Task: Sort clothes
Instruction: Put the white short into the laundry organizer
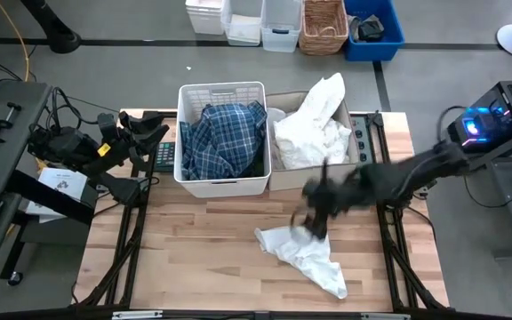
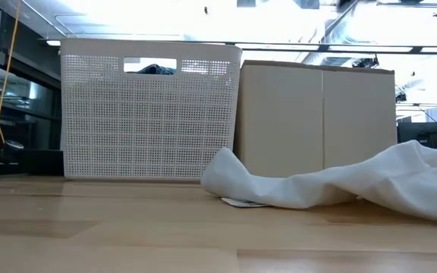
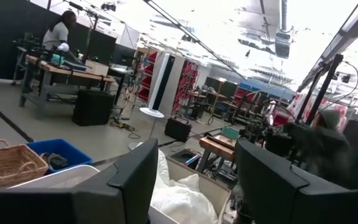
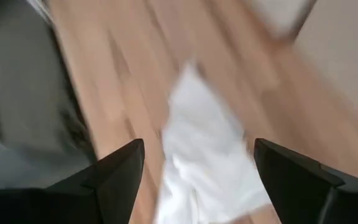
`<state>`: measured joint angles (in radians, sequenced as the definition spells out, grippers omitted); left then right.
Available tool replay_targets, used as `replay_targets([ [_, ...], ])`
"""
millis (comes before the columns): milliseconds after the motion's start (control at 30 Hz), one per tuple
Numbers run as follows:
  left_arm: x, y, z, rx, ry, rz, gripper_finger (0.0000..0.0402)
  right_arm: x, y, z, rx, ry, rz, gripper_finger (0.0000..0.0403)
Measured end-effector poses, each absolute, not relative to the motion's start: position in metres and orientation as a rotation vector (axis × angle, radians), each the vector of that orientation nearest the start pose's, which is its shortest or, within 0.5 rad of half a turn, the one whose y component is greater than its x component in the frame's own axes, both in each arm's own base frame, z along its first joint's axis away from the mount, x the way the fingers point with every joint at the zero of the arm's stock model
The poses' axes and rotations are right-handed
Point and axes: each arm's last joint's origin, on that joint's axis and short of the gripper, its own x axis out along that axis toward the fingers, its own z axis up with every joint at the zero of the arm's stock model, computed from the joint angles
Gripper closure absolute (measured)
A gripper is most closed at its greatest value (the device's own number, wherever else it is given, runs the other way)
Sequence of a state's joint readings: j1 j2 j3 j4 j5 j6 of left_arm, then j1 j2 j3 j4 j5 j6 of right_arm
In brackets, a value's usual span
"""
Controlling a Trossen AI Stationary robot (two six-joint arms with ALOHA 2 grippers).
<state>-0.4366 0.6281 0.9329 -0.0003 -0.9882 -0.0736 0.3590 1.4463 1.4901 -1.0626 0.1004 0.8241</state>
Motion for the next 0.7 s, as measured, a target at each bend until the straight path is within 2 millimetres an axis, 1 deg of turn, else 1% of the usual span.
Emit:
replay_targets([
  [67,0.103,-0.021,0.414,-0.265,-0.25,0.54,0.0201,0.272,0.118,0.315,0.484,1.117,-0.183,0.0105],
  [133,0.103,-0.021,0.414,-0.253,-0.247,0.541,0.0201,0.28,0.137,0.278,0.457,1.217,-0.171,0.0105],
  [233,0.103,-0.021,0.414,-0.246,-0.245,0.542,0.0201,0.292,0.156,0.237,0.375,1.33,-0.143,0.0105],
  [300,0.103,-0.021,0.414,-0.24,-0.243,0.543,0.0201,0.301,0.164,0.22,0.294,1.373,-0.113,0.0105],
  [400,0.103,-0.021,0.414,-0.229,-0.24,0.544,0.0201,0.314,0.175,0.2,0.196,1.418,-0.035,0.0105],
  [500,0.103,-0.021,0.414,-0.23,-0.24,0.544,0.0201,0.321,0.185,0.183,0.099,1.458,0.048,0.0105],
  [633,0.103,-0.021,0.414,-0.23,-0.24,0.543,0.0201,0.327,0.19,0.164,0.048,1.477,0.063,0.0108],
  [700,0.103,-0.021,0.414,-0.23,-0.24,0.539,0.0201,0.329,0.191,0.153,0.034,1.498,0.049,0.0123],
])
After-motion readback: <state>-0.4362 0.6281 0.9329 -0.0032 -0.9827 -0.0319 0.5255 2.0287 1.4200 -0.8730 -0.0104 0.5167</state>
